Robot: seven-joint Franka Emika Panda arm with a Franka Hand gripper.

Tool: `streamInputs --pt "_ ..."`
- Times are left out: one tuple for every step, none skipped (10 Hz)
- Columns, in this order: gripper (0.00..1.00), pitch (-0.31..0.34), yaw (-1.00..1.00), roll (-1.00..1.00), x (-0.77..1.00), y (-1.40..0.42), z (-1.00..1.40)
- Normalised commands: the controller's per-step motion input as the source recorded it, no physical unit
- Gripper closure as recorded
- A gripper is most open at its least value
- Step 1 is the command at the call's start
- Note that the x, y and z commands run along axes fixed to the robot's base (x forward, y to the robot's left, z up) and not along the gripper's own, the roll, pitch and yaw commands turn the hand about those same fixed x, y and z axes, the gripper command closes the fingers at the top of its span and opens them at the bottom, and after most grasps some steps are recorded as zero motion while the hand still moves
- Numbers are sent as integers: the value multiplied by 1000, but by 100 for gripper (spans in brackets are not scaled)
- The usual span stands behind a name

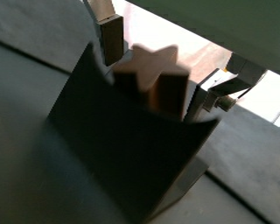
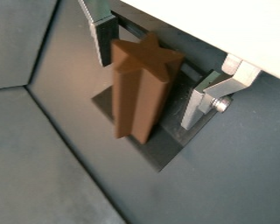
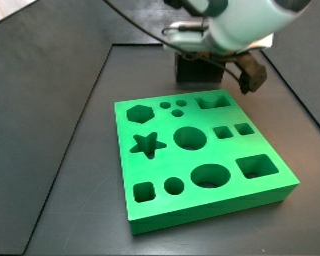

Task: Pick up the star object. Move up. Place the star object on the fixture. Regrasp the star object. Move to above the board. Insert the star object.
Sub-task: Regrasp the star object, then move to above the board.

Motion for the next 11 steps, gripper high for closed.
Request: streamInputs --pt "0 -65 -23 74 74 8 -273" --pt "0 -43 -24 62 36 1 -174" --pt "100 0 0 0 0 0 0" --pt "100 -69 111 195 -29 65 1000" --pt "100 -77 105 181 -29 63 1000" --pt "100 -90 71 138 -33 56 1000" --pt "100 -104 29 81 -36 54 1000" --pt "100 -107 7 56 -36 53 1000" --pt "100 -97 -33 27 -39 50 1000" --pt "100 -83 -62 11 -40 47 1000" --pt "100 -55 -90 -1 -42 45 1000"
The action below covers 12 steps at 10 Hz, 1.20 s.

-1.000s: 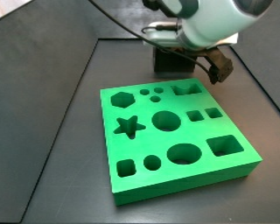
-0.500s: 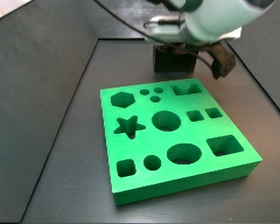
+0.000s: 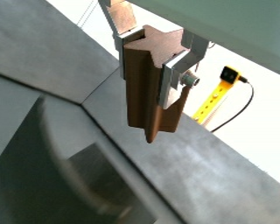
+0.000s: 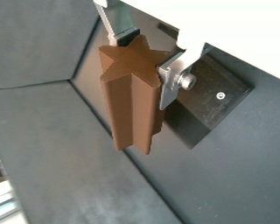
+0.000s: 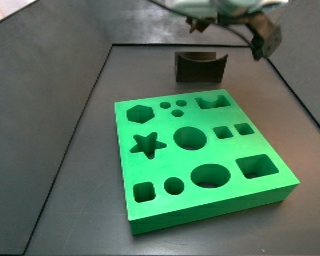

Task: Pick up the star object. Move up. Place the star object on the fixture. Regrasp the star object. Move to above the board. Insert the star object.
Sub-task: Move to above the board.

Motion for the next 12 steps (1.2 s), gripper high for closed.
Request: streamInputs --pt "100 -38 -98 -4 -44 44 1000" --pt "100 -2 -102 -8 -46 42 1000" --pt "100 35 -93 -13 -47 40 1000" --pt "100 61 -77 -16 -50 36 1000" --pt "100 76 -65 -20 -50 33 1000" --pt "100 98 -35 -30 -51 26 1000" --pt "100 118 -8 -39 -55 18 1000" --pt "100 119 18 -47 -48 8 916" --pt "100 119 38 -50 -36 4 733" --pt "100 116 57 -55 -20 -3 556" --pt "100 122 74 -51 -4 -9 324" --pt "100 -17 -97 -1000 -443 -1000 223"
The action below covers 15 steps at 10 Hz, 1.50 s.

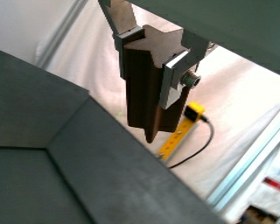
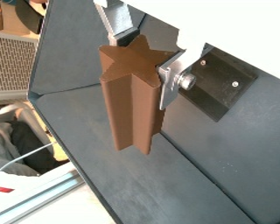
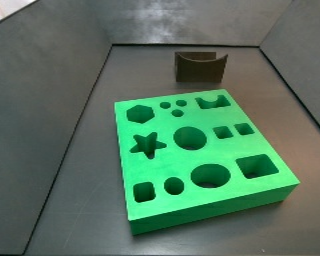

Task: Pick up the star object. Move up. Place the star object on the fixture. Regrasp the star object. Move to above the board. Insert the star object.
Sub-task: Move to above the board, then insert the star object.

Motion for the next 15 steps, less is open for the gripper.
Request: streamInputs --pt "100 -24 -96 -1000 -441 -1000 203" --pt "100 -31 -98 -1000 -463 -1000 224" --pt "100 -31 -103 -1000 -476 -1000 213" --pt "100 -28 -106 -1000 -477 -1000 213" --pt "100 -23 -109 -1000 -485 -1000 220" --pt "100 -13 -113 -1000 -505 -1000 221" --pt "100 -9 -114 -1000 -519 -1000 223" --pt "100 -6 -113 -1000 -536 -1000 223" --pt "100 -5 -112 -1000 -454 -808 179" --pt "100 -1 -106 -1000 -271 -416 93" --pt "100 -1 -98 -1000 -154 -184 39" --pt "100 -3 -75 -839 -96 -87 24" --pt "100 -15 -49 -594 -80 -54 23" --pt "100 -23 -19 -324 -58 -16 2" --pt "100 -40 69 0 0 -106 -31"
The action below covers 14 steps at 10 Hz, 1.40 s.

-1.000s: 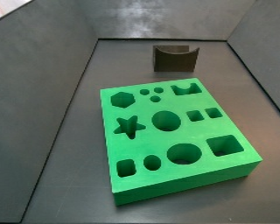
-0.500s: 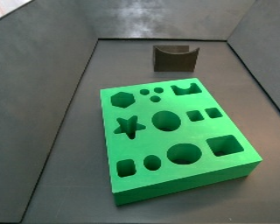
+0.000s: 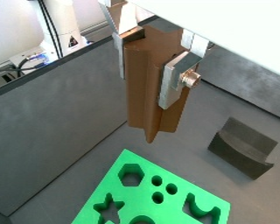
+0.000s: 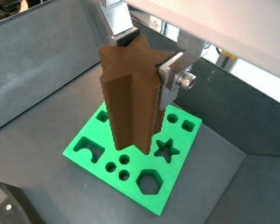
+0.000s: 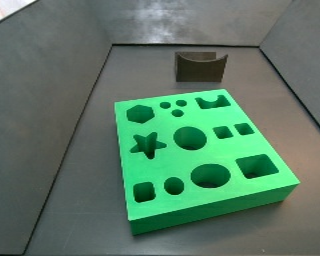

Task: Pick up the star object. Move up. Place the star object on the fixture. Regrasp the star object. Move to above the board. Insert the star object.
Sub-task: Insert the star object.

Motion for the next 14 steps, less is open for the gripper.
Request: streamInputs --pt "100 -24 0 1 0 -129 -54" --pt "100 -26 -114 0 -40 -369 -274" --pt "100 -17 -311 -54 -166 -317 -669" --pt "100 -9 -360 -70 -51 -374 -711" --pt "100 -27 -351 -66 -17 -366 -666" --pt "100 -29 -346 -43 -17 -357 -626" --pt "100 -34 -254 -29 -26 -354 -617" --pt "100 -40 0 -13 -26 -309 -617" --pt "100 -74 0 0 0 -326 -560" --pt "100 -94 0 -3 63 -126 -283" --pt "100 -66 -54 0 100 -117 -197" --pt "100 -40 -603 111 74 -177 -389" --pt "100 -50 -866 107 26 -180 -503" --pt "100 -51 -897 87 14 -143 -520"
